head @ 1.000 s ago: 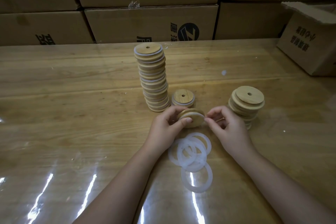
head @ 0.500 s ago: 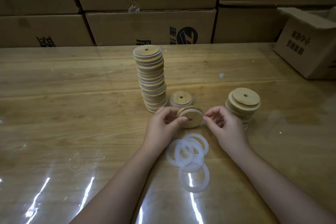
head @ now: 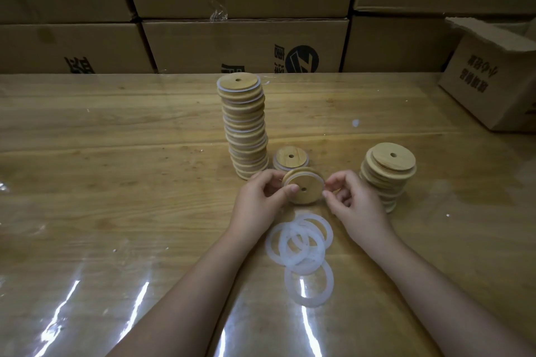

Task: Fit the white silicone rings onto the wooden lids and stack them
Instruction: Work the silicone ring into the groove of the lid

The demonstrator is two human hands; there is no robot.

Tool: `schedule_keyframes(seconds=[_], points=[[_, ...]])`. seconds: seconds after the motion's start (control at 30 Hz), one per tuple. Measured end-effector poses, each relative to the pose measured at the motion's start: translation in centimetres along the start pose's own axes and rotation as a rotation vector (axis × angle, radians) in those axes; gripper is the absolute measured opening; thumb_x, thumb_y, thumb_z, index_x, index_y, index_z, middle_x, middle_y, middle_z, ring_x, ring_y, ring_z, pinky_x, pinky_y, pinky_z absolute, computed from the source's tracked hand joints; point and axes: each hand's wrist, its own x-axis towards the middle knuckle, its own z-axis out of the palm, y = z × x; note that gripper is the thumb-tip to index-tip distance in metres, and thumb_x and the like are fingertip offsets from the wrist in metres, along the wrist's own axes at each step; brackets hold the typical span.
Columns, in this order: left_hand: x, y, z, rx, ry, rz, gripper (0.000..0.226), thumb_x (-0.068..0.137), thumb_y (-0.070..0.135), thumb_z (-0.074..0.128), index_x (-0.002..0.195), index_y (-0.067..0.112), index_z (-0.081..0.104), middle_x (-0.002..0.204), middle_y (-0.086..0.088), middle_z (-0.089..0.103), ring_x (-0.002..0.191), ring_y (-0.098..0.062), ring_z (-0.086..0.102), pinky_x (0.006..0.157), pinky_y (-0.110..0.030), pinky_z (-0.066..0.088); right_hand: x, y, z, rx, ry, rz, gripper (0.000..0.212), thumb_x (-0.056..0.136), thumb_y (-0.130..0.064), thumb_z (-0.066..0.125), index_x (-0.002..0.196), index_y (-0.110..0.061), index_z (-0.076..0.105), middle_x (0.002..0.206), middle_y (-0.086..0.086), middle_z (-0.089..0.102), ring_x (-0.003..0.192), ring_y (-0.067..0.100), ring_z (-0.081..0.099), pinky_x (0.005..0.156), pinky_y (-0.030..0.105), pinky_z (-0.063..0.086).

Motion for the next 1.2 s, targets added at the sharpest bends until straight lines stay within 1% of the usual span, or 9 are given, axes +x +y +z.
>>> schedule_keyframes(seconds=[0.07, 0.23, 0.33, 0.4, 0.57, 0.77, 0.93, 1.13, 1.2], points=[[-0.1, 0.0, 0.1, 0.022, -0.034, 0.003, 0.016, 0.079, 0.023, 0.074, 0.091, 0.031, 0.067, 0.082, 0.006, 0.067, 0.074, -0.001, 0.06, 0.069, -0.017, 0.048, 0.0, 0.1, 0.0, 0.017, 0.002, 0.016, 0.02, 0.082, -0.008, 0.066, 0.092, -0.021, 0.055, 0.071, -0.002, 0.059, 0.06, 0.002, 0.05, 0.055, 0.012, 0.039], [-0.1, -0.2, 0.2, 0.092, -0.075, -0.028, 0.02, 0.081, 0.018, 0.07, 0.1, 0.023, 0.067, 0.084, 0.001, 0.068, 0.077, -0.011, 0.062, 0.073, -0.027, 0.052, 0.1, 0.1, 0.0, 0.035, 0.019, 0.025, 0.021, 0.083, -0.009, 0.065, 0.092, -0.024, 0.053, 0.075, -0.012, 0.059, 0.062, 0.005, 0.054, 0.056, 0.015, 0.044], [0.0, -0.1, -0.1, -0.044, -0.071, -0.08, 0.013, 0.083, 0.018, 0.069, 0.093, 0.026, 0.066, 0.08, 0.003, 0.069, 0.072, -0.006, 0.062, 0.071, -0.023, 0.052, 0.1, 0.0, 0.0, 0.049, -0.008, 0.041, 0.016, 0.086, -0.012, 0.063, 0.091, -0.023, 0.054, 0.085, -0.008, 0.065, 0.067, 0.011, 0.058, 0.062, 0.027, 0.05], [0.1, 0.0, -0.3, -0.152, -0.075, -0.123, 0.012, 0.084, 0.018, 0.069, 0.093, 0.026, 0.066, 0.08, -0.001, 0.07, 0.072, -0.01, 0.064, 0.073, -0.028, 0.054, 0.0, -0.1, -0.1, 0.044, -0.027, 0.045, 0.011, 0.086, -0.015, 0.062, 0.088, -0.023, 0.056, 0.084, -0.005, 0.066, 0.067, 0.011, 0.059, 0.061, 0.03, 0.051], [0.3, 0.0, -0.2, -0.321, -0.024, -0.172, 0.018, 0.084, 0.017, 0.069, 0.102, 0.016, 0.064, 0.086, -0.015, 0.069, 0.072, -0.014, 0.067, 0.066, -0.024, 0.054, -0.3, -0.7, -0.3, 0.099, -0.129, 0.038, 0.015, 0.087, -0.016, 0.061, 0.09, -0.03, 0.061, 0.078, -0.01, 0.066, 0.069, 0.008, 0.06, 0.061, 0.017, 0.047], [0.8, -0.1, 0.1, -0.429, 0.063, -0.189, 0.025, 0.085, 0.011, 0.067, 0.101, 0.015, 0.049, 0.078, -0.007, 0.066, 0.067, -0.014, 0.069, 0.058, -0.02, 0.053, -0.4, -0.9, -0.5, 0.126, -0.213, 0.019, 0.036, 0.092, -0.009, 0.052, 0.102, -0.042, 0.061, 0.086, -0.017, 0.067, 0.082, 0.002, 0.063, 0.072, 0.014, 0.049], [0.5, -0.1, 0.2, -0.341, 0.034, -0.141, 0.017, 0.086, 0.017, 0.066, 0.098, 0.016, 0.054, 0.082, -0.002, 0.069, 0.066, -0.011, 0.068, 0.053, -0.017, 0.049, -0.2, -0.7, -0.5, 0.126, -0.23, 0.027, 0.044, 0.092, -0.01, 0.051, 0.117, -0.046, 0.053, 0.096, -0.011, 0.067, 0.084, 0.008, 0.063, 0.074, 0.018, 0.049], [0.2, 0.0, 0.7, -0.232, -0.014, -0.075, 0.039, 0.089, 0.005, 0.06, 0.122, 0.02, 0.048, 0.098, 0.007, 0.064, 0.075, -0.024, 0.066, 0.068, -0.035, 0.054, -0.1, -0.2, -0.5, -0.015, -0.272, 0.012, 0.052, 0.092, -0.014, 0.051, 0.13, -0.049, 0.04, 0.089, -0.011, 0.065, 0.067, 0.001, 0.053, 0.071, 0.016, 0.043], [0.1, 0.0, 0.8, -0.211, 0.026, -0.069, 0.037, 0.088, 0.004, 0.059, 0.118, 0.024, 0.049, 0.098, 0.007, 0.064, 0.072, -0.023, 0.064, 0.069, -0.039, 0.053, 0.0, -0.3, -0.5, -0.054, -0.299, -0.009, 0.055, 0.094, -0.015, 0.048, 0.131, -0.052, 0.034, 0.093, -0.015, 0.062, 0.07, -0.004, 0.051, 0.07, 0.012, 0.04]])
